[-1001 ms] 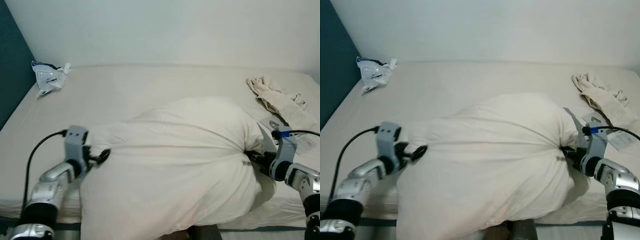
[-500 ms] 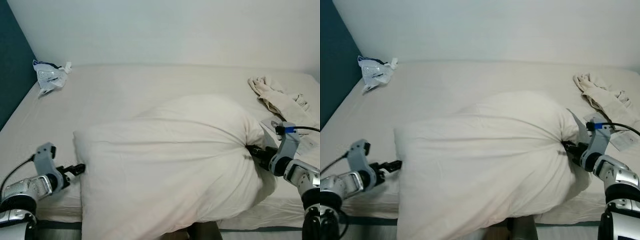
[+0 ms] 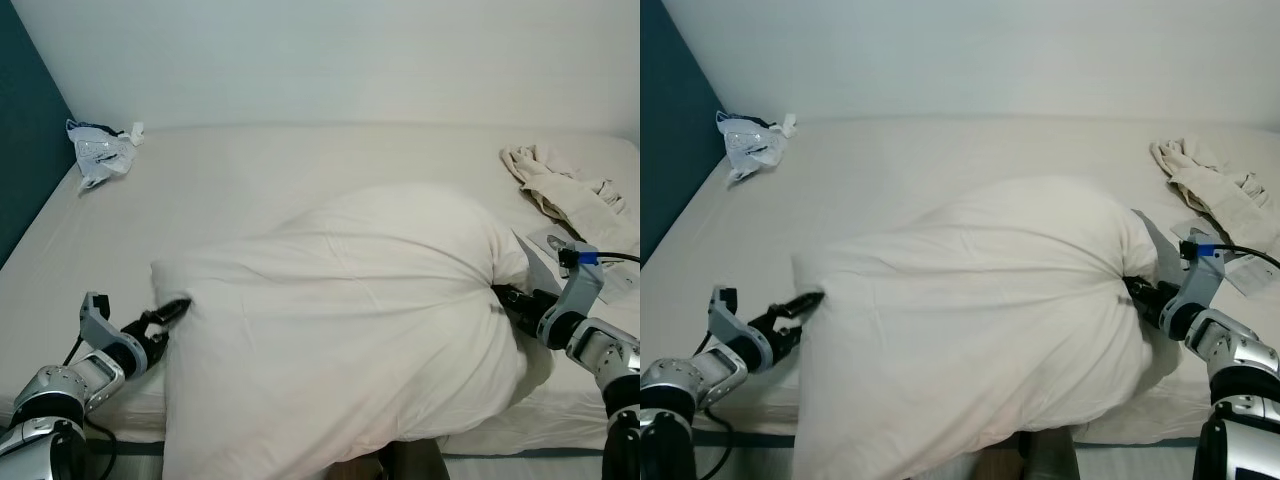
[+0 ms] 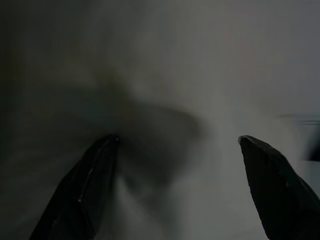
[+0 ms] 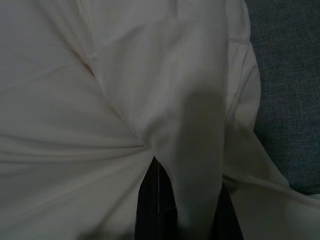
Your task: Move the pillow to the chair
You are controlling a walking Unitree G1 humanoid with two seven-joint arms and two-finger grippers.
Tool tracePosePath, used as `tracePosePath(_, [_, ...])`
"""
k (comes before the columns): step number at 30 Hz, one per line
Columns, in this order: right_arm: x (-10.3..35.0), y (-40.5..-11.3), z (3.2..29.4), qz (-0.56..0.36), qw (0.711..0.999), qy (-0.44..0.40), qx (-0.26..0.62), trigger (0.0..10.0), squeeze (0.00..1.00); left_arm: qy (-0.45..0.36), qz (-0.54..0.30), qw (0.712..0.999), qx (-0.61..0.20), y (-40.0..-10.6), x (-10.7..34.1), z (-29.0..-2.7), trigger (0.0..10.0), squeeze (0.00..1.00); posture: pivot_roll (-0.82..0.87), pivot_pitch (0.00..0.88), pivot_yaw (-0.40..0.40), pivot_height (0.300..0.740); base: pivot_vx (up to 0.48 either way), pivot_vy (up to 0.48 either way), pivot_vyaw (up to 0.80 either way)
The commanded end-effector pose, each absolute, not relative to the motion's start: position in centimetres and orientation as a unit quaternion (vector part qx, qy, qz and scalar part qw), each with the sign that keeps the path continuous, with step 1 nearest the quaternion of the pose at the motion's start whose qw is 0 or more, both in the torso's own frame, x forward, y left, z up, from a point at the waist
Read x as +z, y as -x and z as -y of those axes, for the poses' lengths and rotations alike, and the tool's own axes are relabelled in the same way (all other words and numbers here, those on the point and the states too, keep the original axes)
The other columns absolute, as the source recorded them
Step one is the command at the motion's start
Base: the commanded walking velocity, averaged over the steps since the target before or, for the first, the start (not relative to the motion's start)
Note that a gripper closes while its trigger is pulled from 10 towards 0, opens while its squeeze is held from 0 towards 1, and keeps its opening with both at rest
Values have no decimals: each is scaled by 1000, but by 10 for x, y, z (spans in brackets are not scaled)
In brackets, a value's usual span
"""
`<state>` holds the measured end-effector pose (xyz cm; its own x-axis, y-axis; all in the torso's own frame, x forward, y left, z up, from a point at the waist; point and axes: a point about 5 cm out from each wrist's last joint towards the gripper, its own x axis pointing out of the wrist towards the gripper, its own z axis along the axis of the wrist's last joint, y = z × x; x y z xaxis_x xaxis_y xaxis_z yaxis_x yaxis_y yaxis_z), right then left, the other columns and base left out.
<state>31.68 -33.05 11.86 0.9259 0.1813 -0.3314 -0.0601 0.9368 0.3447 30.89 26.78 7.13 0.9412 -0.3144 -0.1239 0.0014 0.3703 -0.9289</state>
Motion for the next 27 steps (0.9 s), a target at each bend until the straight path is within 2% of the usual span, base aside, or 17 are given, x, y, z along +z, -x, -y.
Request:
tracePosePath(1, [115,-313,334,-185,965,-180,46,0,0,581,-104,797,-130,-309,77,-265,10000,0,-13,173,3,611,0,0,0])
tracePosePath(4, [114,-313,334,-187,965,-180,48,0,0,574,-125,789,-182,-302,72,-253,10000,0,-13,171,4,611,0,0,0])
tracePosePath(6, [114,-313,334,-187,965,-180,49,0,0,516,-184,809,-212,-296,60,-240,10000,0,-11,168,2,611,0,0,0])
tracePosePath(8, [114,-313,334,-187,964,-180,49,0,0,501,-198,813,-219,-294,57,-237,10000,0,-11,168,2,611,0,0,0])
tracePosePath(9, [114,-313,333,-188,965,-178,50,0,0,433,-242,840,-222,-288,44,-231,10000,0,-9,167,0,611,0,0,0])
tracePosePath(10, [114,-313,333,-188,965,-177,51,0,0,386,-267,854,-224,-285,36,-229,10000,0,-9,167,0,611,0,0,0])
tracePosePath(11, [114,-313,333,-188,965,-177,51,0,0,386,-267,854,-224,-285,36,-229,10000,0,-9,167,0,611,0,0,0])
tracePosePath(13, [114,-314,332,-187,965,-177,51,0,0,308,-272,890,-197,-284,28,-232,10000,0,-10,169,1,611,0,0,0])
tracePosePath(14, [114,-314,332,-185,965,-177,51,0,0,305,-232,913,-139,-290,34,-246,10000,0,-7,169,0,611,0,0,0])
tracePosePath(15, [114,-314,332,-185,965,-177,51,0,0,305,-232,913,-139,-290,34,-246,10000,0,-7,169,0,611,0,0,0])
tracePosePath(16, [114,-314,332,-185,965,-177,51,0,0,296,-225,921,-117,-292,36,-251,10000,173,-6,170,0,611,0,0,0])
tracePosePath(17, [115,-315,332,-184,965,-178,52,0,0,304,-213,922,-113,-294,40,-255,10000,1000,-4,172,0,611,0,0,0])
tracePosePath(24, [115,-314,333,-183,965,-180,51,0,0,297,-160,937,-89,-306,60,-268,10000,1000,-2,171,4,611,0,0,0])
tracePosePath(26, [115,-314,333,-183,965,-180,49,0,0,189,-227,953,-62,-305,51,-273,10000,1000,-2,169,6,611,0,0,0])
tracePosePath(27, [115,-314,333,-183,965,-180,49,0,0,189,-227,953,-62,-305,51,-273,10000,1000,-2,169,6,611,0,0,0])
